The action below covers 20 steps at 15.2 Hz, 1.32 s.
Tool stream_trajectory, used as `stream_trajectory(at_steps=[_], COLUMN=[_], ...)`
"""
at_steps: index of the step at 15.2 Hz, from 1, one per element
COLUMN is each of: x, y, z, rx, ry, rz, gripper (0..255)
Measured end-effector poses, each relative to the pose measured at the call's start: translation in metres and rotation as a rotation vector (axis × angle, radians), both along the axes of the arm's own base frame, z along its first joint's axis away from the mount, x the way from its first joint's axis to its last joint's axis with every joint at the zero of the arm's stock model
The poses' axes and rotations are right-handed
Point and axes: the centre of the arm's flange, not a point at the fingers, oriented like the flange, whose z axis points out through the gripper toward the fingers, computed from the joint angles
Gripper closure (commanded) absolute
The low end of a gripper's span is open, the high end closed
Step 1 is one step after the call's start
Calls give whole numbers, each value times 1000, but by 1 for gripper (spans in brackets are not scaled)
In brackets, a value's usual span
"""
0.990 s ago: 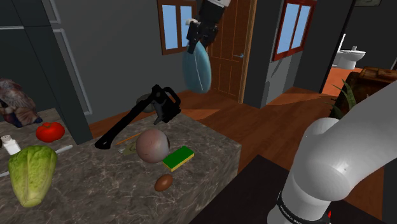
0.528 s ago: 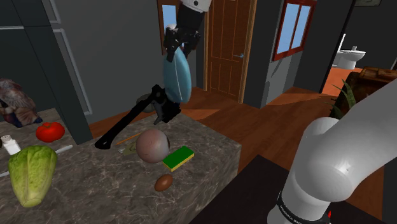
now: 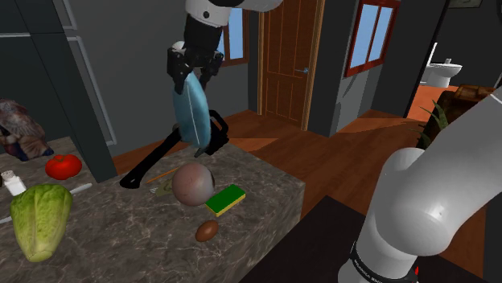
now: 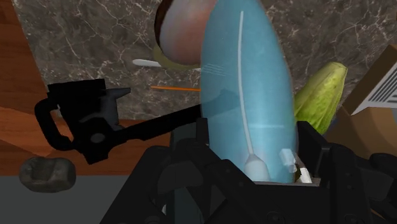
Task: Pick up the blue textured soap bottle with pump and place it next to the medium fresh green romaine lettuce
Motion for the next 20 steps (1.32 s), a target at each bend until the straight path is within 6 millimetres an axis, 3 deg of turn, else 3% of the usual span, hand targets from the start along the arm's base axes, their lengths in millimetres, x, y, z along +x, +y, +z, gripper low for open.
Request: stream_trajectory(at_steps=[20], x=[15], y=[260], z=[-44], rx=[0], ry=[0], rz=[1], gripper=[255])
